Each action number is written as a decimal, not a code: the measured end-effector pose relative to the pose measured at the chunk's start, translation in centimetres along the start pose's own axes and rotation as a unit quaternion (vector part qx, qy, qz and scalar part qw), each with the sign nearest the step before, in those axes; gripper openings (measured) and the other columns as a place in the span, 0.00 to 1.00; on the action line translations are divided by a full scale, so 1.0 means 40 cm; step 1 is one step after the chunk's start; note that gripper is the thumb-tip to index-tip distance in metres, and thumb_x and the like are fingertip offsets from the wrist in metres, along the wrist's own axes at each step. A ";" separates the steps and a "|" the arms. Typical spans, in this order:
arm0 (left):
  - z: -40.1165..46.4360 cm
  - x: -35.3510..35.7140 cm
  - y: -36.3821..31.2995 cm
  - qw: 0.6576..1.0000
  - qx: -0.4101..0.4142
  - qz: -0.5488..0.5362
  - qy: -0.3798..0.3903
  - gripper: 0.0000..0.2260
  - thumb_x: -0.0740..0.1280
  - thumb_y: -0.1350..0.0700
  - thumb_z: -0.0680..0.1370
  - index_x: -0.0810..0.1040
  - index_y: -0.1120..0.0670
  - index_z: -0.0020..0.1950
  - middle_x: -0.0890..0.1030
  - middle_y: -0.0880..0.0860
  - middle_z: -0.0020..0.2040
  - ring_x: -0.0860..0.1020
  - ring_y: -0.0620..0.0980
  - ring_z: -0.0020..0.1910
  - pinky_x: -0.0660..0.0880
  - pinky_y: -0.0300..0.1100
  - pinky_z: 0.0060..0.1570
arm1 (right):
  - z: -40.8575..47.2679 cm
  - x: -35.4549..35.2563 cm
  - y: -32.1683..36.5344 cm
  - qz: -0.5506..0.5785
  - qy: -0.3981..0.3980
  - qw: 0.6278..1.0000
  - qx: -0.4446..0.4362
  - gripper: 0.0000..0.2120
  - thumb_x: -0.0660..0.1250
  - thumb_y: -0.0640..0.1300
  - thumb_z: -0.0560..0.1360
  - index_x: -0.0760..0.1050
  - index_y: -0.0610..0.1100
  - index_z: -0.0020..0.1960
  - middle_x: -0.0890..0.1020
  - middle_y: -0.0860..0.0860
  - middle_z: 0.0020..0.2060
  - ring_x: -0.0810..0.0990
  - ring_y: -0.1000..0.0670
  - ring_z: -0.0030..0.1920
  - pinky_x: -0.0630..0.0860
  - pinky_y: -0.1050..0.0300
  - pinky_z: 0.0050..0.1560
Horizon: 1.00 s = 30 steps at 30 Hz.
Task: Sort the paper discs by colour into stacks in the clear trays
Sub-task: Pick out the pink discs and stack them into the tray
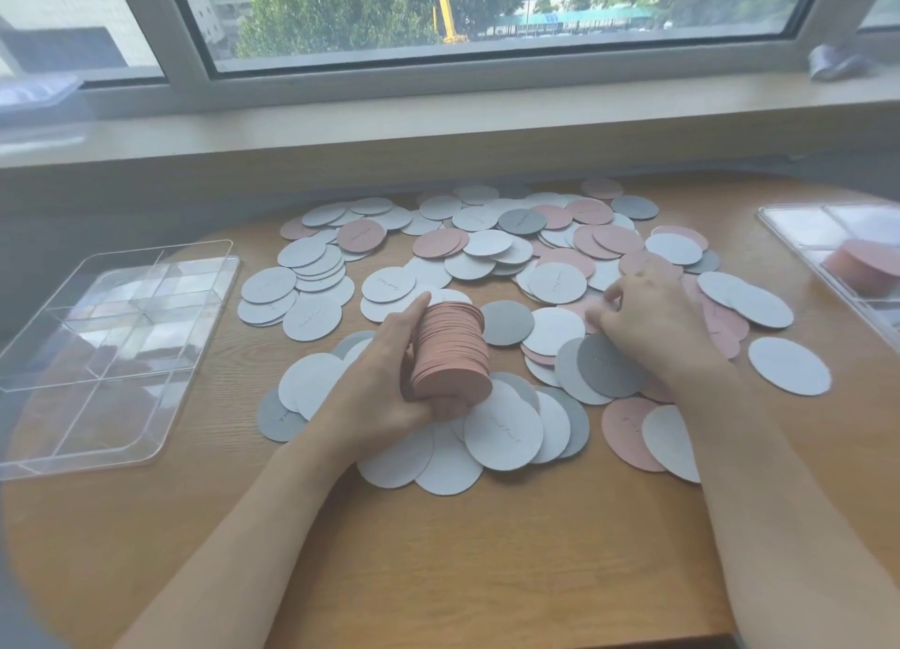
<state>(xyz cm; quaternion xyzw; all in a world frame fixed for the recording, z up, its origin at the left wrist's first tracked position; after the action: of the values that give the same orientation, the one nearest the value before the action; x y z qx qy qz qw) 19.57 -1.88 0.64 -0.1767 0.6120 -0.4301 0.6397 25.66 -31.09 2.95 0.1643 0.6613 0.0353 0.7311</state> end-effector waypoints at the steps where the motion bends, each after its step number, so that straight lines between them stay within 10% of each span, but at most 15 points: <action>1: 0.000 0.000 -0.002 1.000 0.000 -0.002 -0.001 0.52 0.82 0.46 0.66 0.52 0.42 0.81 0.67 0.37 0.70 0.73 0.34 0.57 0.65 0.21 0.55 | 0.000 -0.002 0.000 0.002 -0.002 1.000 -0.002 0.13 0.66 0.52 0.76 0.80 0.45 0.55 0.73 0.46 0.57 0.71 0.43 0.60 0.69 0.46 0.59; 12: -0.001 -0.001 -0.007 1.000 0.000 -0.014 0.000 0.52 0.82 0.47 0.66 0.53 0.43 0.81 0.67 0.38 0.71 0.73 0.34 0.58 0.66 0.22 0.56 | -0.029 -0.078 0.011 0.280 -0.156 0.947 -0.009 0.06 0.68 0.41 0.73 0.73 0.46 0.48 0.78 0.52 0.42 0.78 0.48 0.44 0.76 0.51 0.45; 16: 0.000 0.000 -0.006 1.000 0.005 -0.013 0.004 0.51 0.82 0.45 0.65 0.54 0.41 0.80 0.69 0.39 0.70 0.75 0.40 0.61 0.72 0.34 0.61 | -0.074 -0.095 0.089 0.344 -0.211 0.908 -0.108 0.07 0.69 0.38 0.74 0.73 0.45 0.49 0.80 0.53 0.42 0.79 0.54 0.43 0.70 0.67 0.41; 24: 0.002 0.001 -0.003 0.999 0.003 -0.035 0.007 0.51 0.82 0.47 0.65 0.55 0.41 0.79 0.71 0.45 0.71 0.75 0.43 0.65 0.73 0.42 0.63 | -0.123 0.001 0.224 0.463 -0.045 0.856 -0.226 0.08 0.67 0.33 0.77 0.77 0.44 0.52 0.83 0.54 0.46 0.82 0.52 0.51 0.78 0.54 0.56; 30: 0.002 -0.002 -0.007 1.000 -0.002 -0.016 0.002 0.53 0.82 0.43 0.64 0.54 0.47 0.81 0.65 0.40 0.72 0.70 0.36 0.67 0.67 0.27 0.61 | -0.121 0.073 0.255 0.461 0.095 0.855 -0.220 0.13 0.63 0.48 0.81 0.77 0.51 0.64 0.82 0.56 0.54 0.80 0.55 0.56 0.76 0.55 0.59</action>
<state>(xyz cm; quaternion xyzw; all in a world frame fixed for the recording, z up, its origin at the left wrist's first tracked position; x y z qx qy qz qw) 19.57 -2.02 0.93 -0.1871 0.6107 -0.4399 0.6313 22.96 -19.75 2.75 0.2811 0.5513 0.5278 0.5818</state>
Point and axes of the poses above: each hand's wrist, its own z-axis towards the middle knuckle, its own x-axis out of the palm, y = z × x, the point moved 7 cm from there along z, towards the middle knuckle
